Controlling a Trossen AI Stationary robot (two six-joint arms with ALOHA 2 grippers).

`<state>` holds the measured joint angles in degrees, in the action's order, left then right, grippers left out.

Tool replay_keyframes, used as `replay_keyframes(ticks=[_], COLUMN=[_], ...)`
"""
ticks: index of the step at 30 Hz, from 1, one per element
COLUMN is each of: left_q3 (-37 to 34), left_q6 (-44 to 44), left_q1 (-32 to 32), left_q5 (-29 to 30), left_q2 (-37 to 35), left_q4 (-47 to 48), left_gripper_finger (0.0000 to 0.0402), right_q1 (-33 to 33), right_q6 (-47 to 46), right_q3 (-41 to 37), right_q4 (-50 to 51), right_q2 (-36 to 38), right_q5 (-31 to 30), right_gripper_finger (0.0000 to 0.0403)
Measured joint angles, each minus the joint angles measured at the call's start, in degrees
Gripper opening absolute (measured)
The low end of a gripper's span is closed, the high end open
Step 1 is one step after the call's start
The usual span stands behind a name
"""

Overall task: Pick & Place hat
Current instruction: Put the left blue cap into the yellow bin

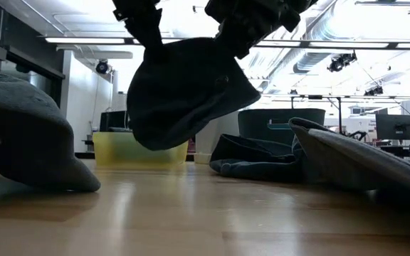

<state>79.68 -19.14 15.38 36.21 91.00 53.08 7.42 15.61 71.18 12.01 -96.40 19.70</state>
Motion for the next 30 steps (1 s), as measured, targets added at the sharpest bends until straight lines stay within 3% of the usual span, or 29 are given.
replay_keyframes(ticks=[6, 11, 17, 24, 30], left_q3=[0.0, 0.0, 1.7, 1.97, 1.97], left_q6=[0.0, 0.0, 0.95, 1.14, 1.86], left_q1=[0.0, 0.0, 0.0, 0.0, -0.02], left_q5=[0.25, 0.41, 1.87, 2.25, 2.49], left_q2=[0.02, 0.02, 0.07, 0.07, 0.07], left_q4=[-0.95, -3.33, -2.89, -3.2, -3.24], left_gripper_finger=[0.0, 0.0, 0.0, 0.0, 0.0009], right_q1=[-0.07, -0.04, -0.07, -0.04, -0.05], right_q6=[-0.17, -0.12, 0.53, 1.27, 2.57], right_q3=[0.0, 0.0, 0.0, 0.0, 0.0], right_q4=[-0.19, -0.32, -0.33, -0.46, -0.7], right_q2=[-0.76, -1.11, -1.22, -1.22, -1.22], right_q5=[0.15, -0.96, -0.86, -0.28, -1.83], right_gripper_finger=[0.021, 0.0202, 0.0142, 0.0026, 0.0013])
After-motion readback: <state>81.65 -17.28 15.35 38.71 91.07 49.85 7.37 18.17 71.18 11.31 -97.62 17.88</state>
